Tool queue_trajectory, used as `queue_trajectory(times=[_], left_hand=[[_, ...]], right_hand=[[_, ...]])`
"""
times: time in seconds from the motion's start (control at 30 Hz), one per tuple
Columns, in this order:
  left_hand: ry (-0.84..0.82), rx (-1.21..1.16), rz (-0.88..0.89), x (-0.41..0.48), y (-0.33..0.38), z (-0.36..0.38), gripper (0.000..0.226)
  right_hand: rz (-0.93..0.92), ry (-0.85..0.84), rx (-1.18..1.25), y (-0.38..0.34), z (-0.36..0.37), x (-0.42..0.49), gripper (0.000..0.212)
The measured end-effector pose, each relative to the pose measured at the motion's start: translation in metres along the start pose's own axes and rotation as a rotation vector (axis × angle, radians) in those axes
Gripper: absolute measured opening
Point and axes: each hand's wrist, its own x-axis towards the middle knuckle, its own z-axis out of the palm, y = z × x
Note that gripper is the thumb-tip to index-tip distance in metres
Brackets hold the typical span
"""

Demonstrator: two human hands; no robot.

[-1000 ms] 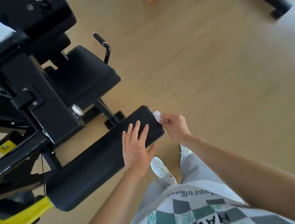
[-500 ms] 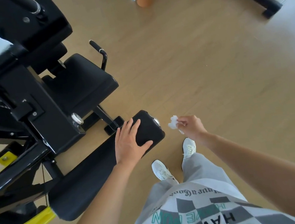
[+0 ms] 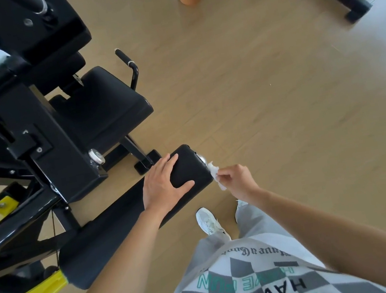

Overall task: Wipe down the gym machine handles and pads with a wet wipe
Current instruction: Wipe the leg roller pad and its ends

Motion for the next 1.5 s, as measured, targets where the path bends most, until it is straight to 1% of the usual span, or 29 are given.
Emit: queue_trajectory(times=[0.03,0.07,0.1,0.17,0.2,0.27,0.4,0.5,0.63,0.7,0.77,0.83,0.93,1.1,1.13,1.23,1.33,1.43,1.5], left_hand=[[-0.007,-0.004,-0.003,0.0,0.0,0.0,0.088],[-0.013,-0.009,-0.006,0.001,0.0,-0.001,0.088],[-0.019,-0.015,-0.009,0.001,-0.001,-0.002,0.088],[-0.027,-0.021,-0.012,0.002,-0.002,-0.002,0.088],[-0.035,-0.022,-0.014,0.003,-0.003,-0.002,0.088],[-0.05,-0.026,-0.018,0.005,-0.003,-0.003,0.088],[-0.098,-0.059,-0.044,0.01,-0.008,-0.006,0.089],[-0.115,-0.082,-0.052,0.013,-0.009,-0.007,0.089],[-0.117,-0.086,-0.05,0.012,-0.01,-0.008,0.088],[-0.127,-0.105,-0.054,0.014,-0.011,-0.009,0.088],[-0.147,-0.132,-0.058,0.016,-0.013,-0.01,0.088],[-0.172,-0.159,-0.063,0.02,-0.015,-0.013,0.087],[-0.223,-0.235,-0.088,0.027,-0.018,-0.017,0.084],[-0.253,-0.314,-0.123,0.033,-0.02,-0.021,0.08],[-0.252,-0.315,-0.125,0.033,-0.02,-0.021,0.08],[-0.254,-0.298,-0.12,0.033,-0.021,-0.02,0.08],[-0.256,-0.297,-0.118,0.034,-0.022,-0.019,0.08],[-0.259,-0.307,-0.111,0.034,-0.024,-0.019,0.08],[-0.26,-0.303,-0.104,0.034,-0.025,-0.02,0.079]], right_hand=[[0.015,-0.013,-0.014,0.005,-0.002,-0.001,0.048],[0.039,-0.017,-0.025,0.008,-0.005,-0.002,0.046],[0.052,-0.018,-0.016,0.01,-0.008,-0.001,0.041],[0.101,0.004,0.032,0.008,-0.016,0.003,0.016],[0.12,0.018,0.053,0.004,-0.019,0.007,0.013],[0.138,0.031,0.093,-0.007,-0.025,0.015,0.021],[0.098,0.049,0.215,-0.036,-0.017,0.021,0.019],[0.084,0.067,0.235,-0.04,-0.001,0.015,0.024],[-0.006,0.081,0.069,-0.022,0.004,0.009,0.017],[0.015,0.027,-0.02,-0.011,-0.001,0.008,0.019],[0.065,-0.032,-0.057,-0.001,-0.009,0.005,0.015],[0.107,-0.03,-0.062,0.005,-0.017,0.006,0.013],[0.139,0.019,-0.067,0.0,-0.028,0.012,0.016],[0.06,0.01,0.037,-0.029,-0.024,0.021,0.014],[0.041,0.007,0.063,-0.036,-0.02,0.02,0.015],[-0.016,-0.007,0.078,-0.045,-0.008,0.019,0.033],[-0.074,-0.06,-0.004,-0.035,-0.005,0.01,0.024],[-0.018,-0.077,-0.106,-0.017,-0.008,0.001,0.031],[0.023,-0.144,-0.196,-0.006,-0.01,-0.003,0.035]])
